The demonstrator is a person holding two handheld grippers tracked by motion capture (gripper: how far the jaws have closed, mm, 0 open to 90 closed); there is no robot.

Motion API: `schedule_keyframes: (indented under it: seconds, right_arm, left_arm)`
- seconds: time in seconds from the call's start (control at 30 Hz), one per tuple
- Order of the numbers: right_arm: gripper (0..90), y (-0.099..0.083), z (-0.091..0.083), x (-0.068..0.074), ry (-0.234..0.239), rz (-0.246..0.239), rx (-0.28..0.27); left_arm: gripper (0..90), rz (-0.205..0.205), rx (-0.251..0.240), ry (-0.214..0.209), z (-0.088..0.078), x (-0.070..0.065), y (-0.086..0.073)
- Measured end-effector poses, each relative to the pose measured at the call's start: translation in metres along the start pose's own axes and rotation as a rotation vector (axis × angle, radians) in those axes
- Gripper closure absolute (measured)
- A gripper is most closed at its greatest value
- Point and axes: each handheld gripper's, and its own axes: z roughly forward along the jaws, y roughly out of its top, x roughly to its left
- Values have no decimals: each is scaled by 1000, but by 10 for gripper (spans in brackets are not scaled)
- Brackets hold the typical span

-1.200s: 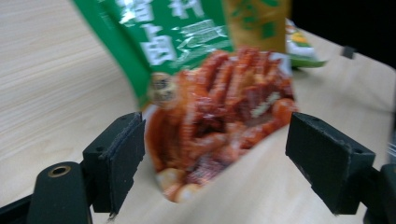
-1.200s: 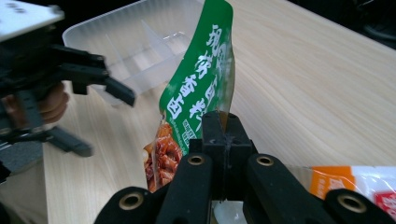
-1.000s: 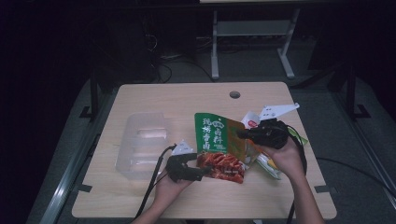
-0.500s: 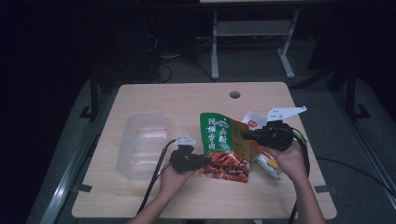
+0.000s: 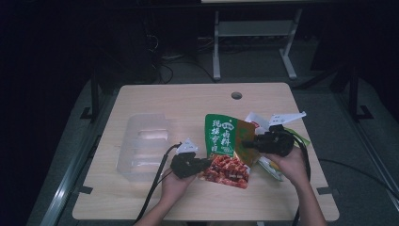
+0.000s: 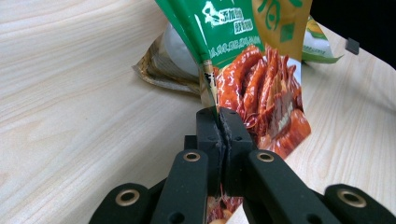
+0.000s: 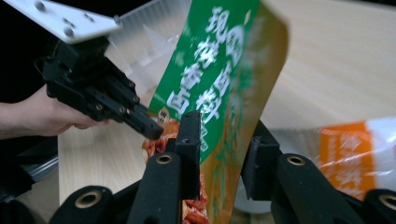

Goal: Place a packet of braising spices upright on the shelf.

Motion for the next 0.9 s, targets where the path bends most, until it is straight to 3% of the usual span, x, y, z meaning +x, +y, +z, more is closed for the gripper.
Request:
schedule_keyframes:
  seconds: [0.23,0.37,0.4,0.47,0.5,0.6,0.77,0.83,0.9]
  right_arm:
    - [667,-4,25,1,47,28,98]
    - [685,-5,35,3,46,40,124]
    - [700,-6,37,3,48,36,132]
    - [782,-8,42,6,9,4,166]
    - [861,-9,43,5,4,0,172]
    - [885,-9,41,4,22,5,162]
    - [891,-3,37,11,48,-42,135]
    - [891,0,37,16,46,-62,132]
    - [892,2,36,20,44,-79,129]
  left_arm:
    - [888,14,-3,8,-1,-1,-4]
    - [888,9,-1,7,-2,0,-6]
    - [888,2,-1,4,-2,0,-8]
    - [887,8,10,4,-3,0,-9]
    - [884,18,14,6,-3,0,-9]
    - [863,26,12,10,-7,-2,-9]
    - [629,57,-5,41,-16,-7,-10]
    - [558,93,-7,66,-24,-14,-13]
    - [488,101,1,59,-28,-16,-14]
